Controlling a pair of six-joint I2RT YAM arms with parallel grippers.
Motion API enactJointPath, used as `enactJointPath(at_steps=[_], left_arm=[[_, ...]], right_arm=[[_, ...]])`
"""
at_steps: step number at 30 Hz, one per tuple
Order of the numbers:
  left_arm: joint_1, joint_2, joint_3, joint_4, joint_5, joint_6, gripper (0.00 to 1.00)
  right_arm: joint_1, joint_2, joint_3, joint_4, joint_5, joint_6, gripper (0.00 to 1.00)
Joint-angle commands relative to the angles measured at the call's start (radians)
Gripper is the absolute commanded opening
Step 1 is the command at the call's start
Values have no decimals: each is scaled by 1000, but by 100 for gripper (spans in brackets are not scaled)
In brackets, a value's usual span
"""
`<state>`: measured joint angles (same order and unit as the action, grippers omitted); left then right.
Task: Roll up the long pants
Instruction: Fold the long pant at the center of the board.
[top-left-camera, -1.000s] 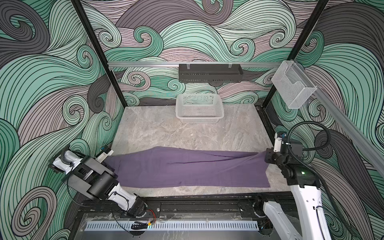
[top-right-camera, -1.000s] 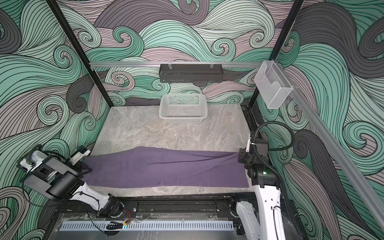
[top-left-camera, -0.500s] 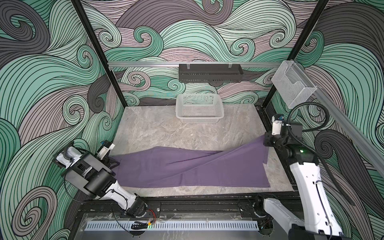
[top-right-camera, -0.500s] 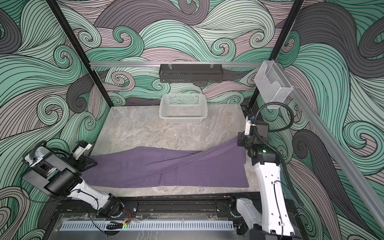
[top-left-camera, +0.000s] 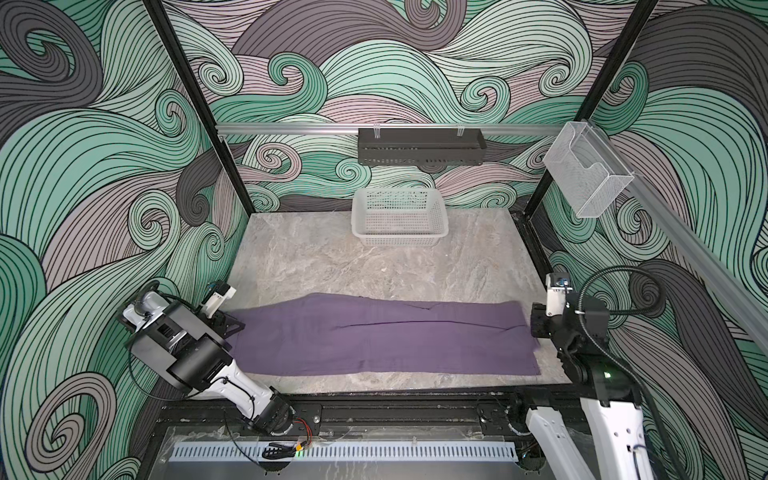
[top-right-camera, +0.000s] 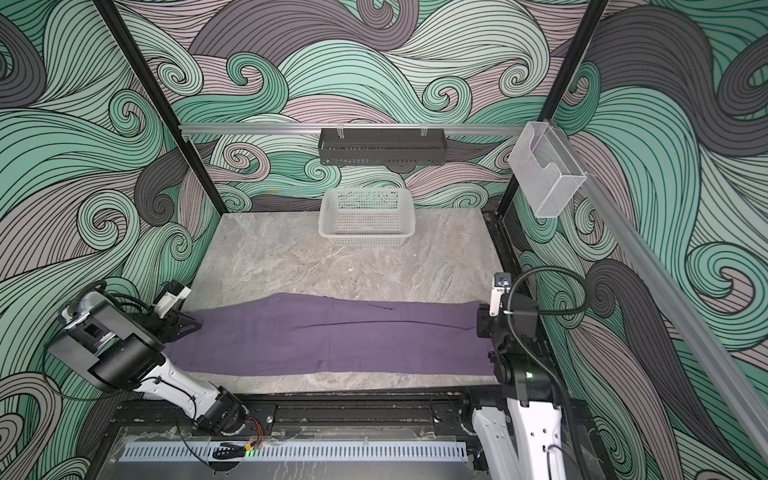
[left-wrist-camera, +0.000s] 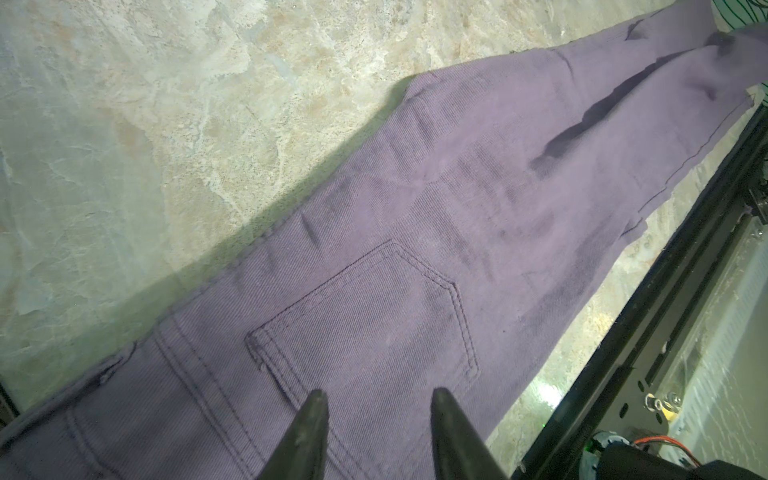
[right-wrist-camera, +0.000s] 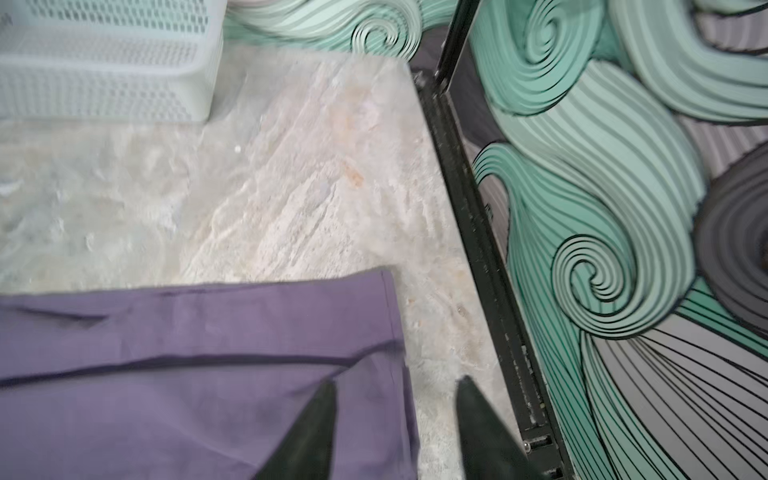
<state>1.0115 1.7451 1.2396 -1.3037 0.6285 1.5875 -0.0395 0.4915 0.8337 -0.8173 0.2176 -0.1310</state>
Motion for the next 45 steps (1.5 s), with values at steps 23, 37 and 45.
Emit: enactJointPath(at_steps=[23,37,45], left_arm=[[-76,-2,-139,220,-127,29,36],[-197,135,86,146,-80,-212,37],[-197,164,63,174,-142,-251,37]], right_arm=[[664,467,351,-238,-59,-191,75],[1282,660,-18,357,45,-325,50],[1280,854,-15,529,-87,-290,46]])
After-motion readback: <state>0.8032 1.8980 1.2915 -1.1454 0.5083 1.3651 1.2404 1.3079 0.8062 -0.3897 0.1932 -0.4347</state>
